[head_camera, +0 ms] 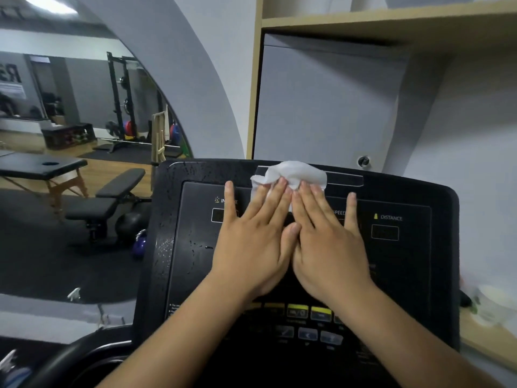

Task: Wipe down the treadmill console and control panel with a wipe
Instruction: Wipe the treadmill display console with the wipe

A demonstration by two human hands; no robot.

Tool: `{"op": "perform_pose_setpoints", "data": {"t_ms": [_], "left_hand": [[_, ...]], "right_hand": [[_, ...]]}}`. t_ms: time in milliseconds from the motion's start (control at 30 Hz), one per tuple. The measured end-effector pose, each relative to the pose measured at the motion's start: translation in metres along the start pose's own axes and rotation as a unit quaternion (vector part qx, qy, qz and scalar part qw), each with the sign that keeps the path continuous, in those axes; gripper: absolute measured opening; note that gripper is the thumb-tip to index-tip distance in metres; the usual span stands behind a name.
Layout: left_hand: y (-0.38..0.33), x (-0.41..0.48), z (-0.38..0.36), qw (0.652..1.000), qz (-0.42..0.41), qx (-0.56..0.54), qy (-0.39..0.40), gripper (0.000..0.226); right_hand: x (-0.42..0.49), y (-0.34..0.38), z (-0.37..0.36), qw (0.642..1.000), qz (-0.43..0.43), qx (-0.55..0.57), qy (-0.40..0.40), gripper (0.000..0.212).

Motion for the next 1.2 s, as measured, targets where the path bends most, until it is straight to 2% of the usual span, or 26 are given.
{"op": "perform_pose_setpoints", "data": {"t_ms": [233,467,667,900,1100,1200], "left_hand": [[-0.004,-0.068,-0.021,0.999,-0.02,-0.031,0.016,0.063],[0.025,-0.018,-0.002,1.0,0.025,0.002,-0.017,0.059],[0.016,-0.072,-0.02,0.999,0.018,-0.006,-0.029,0.059],[0.043,-0.029,-0.003,0.998,0.033,0.035,-0.035,0.063],[0.03,-0.083,-0.023,0.999,0.037,0.03,-0.021,0.066],[0.041,-0.068,-0.014,0.999,0.027,0.038,-0.02,0.062]], "right_hand": [[-0.058,0.008,-0.019,0.998,0.063,0.023,0.006,0.068],[0.011,0.023,0.0,0.999,0.029,-0.002,0.015,0.067],[-0.045,0.027,-0.018,0.997,0.078,0.027,-0.002,0.069],[0.011,0.048,0.002,0.998,0.052,0.001,0.019,0.067],[-0.041,0.051,-0.012,0.995,0.084,0.04,0.027,0.068],[-0.021,0.055,-0.006,0.995,0.083,0.037,0.038,0.068]]}}
Point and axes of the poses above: each hand's wrist, its own x-axis towards the middle knuckle, its own z-axis out of the back of the hand, y = z × x, the point moved 2 cm from there along x, towards the middle knuckle, and after that the axes turned 8 degrees about -z, right-handed, at the moved point
